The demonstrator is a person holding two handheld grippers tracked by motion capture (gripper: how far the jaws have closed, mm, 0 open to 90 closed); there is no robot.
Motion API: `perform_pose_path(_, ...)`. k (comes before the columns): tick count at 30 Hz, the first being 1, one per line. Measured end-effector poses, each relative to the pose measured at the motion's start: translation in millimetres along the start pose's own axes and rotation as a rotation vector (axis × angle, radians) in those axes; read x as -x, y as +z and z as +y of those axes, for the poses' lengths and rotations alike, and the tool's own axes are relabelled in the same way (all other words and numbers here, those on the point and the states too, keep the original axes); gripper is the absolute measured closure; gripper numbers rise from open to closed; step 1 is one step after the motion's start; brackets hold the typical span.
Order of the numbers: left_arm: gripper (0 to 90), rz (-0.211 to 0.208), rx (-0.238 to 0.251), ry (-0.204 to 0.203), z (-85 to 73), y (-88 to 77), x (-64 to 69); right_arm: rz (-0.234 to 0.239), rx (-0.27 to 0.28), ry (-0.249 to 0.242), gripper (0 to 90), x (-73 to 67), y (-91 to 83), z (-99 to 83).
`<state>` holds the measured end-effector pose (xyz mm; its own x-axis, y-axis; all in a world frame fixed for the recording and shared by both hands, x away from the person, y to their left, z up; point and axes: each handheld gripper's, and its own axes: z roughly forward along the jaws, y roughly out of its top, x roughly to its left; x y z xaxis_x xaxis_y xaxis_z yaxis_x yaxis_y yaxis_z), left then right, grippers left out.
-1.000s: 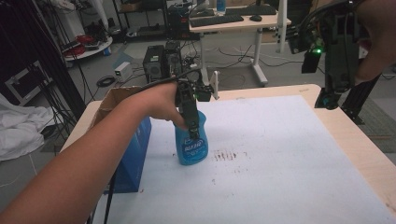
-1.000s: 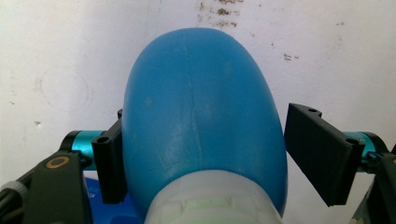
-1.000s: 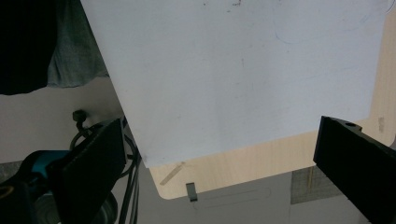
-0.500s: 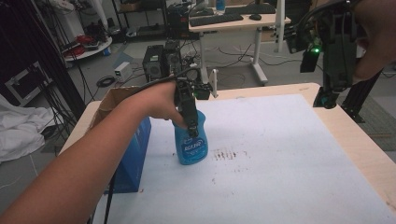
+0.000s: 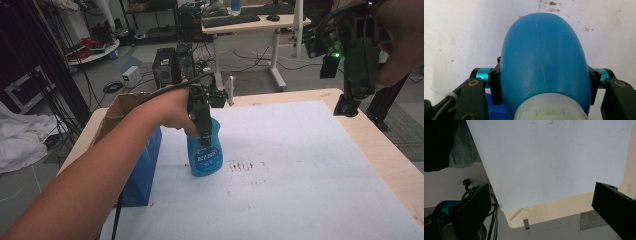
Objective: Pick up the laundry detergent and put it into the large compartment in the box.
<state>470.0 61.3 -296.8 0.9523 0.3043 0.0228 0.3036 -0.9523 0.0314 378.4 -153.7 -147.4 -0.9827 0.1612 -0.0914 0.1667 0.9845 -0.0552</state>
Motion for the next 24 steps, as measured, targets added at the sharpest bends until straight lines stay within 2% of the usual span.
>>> perform_pose_path(2, 37.3, 0.002, 0.001, -0.01, -0.2, 0.0, 0.4, 0.001, -0.004, 0.004, 1.7, -0.5, 0.5, 0.2)
perform_pose_path(6, 37.6, 0.009, -0.004, 0.003, -0.3, -0.5, 1.7, 0.003, -0.004, 0.0, 1.7, -0.4, 1.6, 0.3)
perform_pose_path(10, 37.6, 0.0, 0.005, 0.008, -1.0, -1.9, 3.0, 0.003, -0.002, -0.001, 1.7, -0.5, 1.3, 0.0)
perform_pose_path(11, 37.6, -0.021, 0.018, -0.001, -2.8, -5.4, 3.6, 0.002, -0.004, 0.003, 1.7, -1.0, 0.9, -0.2)
perform_pose_path(14, 37.6, -0.042, 0.033, -0.007, -6.9, -15.1, 4.0, 0.0, 0.0, -0.001, 1.7, -0.7, 1.1, -1.3)
perform_pose_path(18, 37.7, -0.033, 0.047, -0.01, -12.3, -30.0, 5.8, 0.001, -0.003, 0.003, 1.7, -1.8, 1.5, -0.8)
perform_pose_path(24, 37.7, -0.016, 0.048, -0.038, -24.2, -55.8, 6.2, 0.001, 0.002, -0.008, 1.7, -3.4, 1.1, 1.9)
